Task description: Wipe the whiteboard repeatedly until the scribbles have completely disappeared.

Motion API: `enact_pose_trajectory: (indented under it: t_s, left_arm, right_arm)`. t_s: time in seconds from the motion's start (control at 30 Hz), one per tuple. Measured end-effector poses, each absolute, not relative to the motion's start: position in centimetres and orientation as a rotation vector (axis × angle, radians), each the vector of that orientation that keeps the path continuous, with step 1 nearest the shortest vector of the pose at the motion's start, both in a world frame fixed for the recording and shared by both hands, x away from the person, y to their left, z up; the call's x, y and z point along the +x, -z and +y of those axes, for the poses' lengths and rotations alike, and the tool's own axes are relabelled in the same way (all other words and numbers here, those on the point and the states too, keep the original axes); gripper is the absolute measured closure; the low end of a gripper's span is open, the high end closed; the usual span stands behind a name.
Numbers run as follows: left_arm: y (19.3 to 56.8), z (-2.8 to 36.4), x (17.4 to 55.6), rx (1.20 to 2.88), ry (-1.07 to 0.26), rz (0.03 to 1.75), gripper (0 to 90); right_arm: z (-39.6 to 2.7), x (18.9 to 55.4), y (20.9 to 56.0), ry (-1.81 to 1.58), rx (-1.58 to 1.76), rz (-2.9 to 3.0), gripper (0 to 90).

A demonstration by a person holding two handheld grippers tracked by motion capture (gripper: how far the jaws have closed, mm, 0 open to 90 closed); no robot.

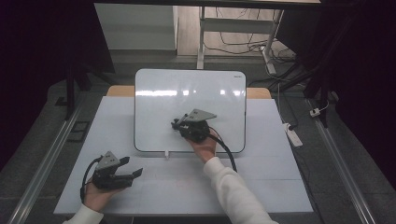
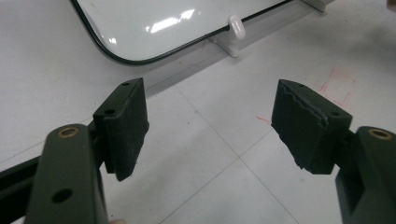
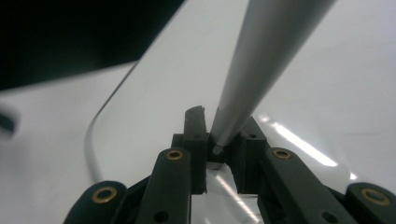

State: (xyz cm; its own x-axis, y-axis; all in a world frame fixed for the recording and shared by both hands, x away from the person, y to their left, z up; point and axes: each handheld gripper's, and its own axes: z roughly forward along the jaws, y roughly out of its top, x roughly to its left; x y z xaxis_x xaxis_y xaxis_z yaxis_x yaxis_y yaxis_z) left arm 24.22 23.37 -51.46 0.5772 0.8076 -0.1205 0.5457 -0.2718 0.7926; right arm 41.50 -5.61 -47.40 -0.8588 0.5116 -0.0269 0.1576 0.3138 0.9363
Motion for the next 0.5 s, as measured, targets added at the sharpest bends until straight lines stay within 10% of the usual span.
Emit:
enact_pose_trajectory:
  t_s: [0.5]
  left_arm:
    - [51.5,23.4,24.4,1.962,-0.384,1.086,27.5]
  right_arm:
    - [-5.7,41.3,47.6,-1.546,0.579,2.309,77.6]
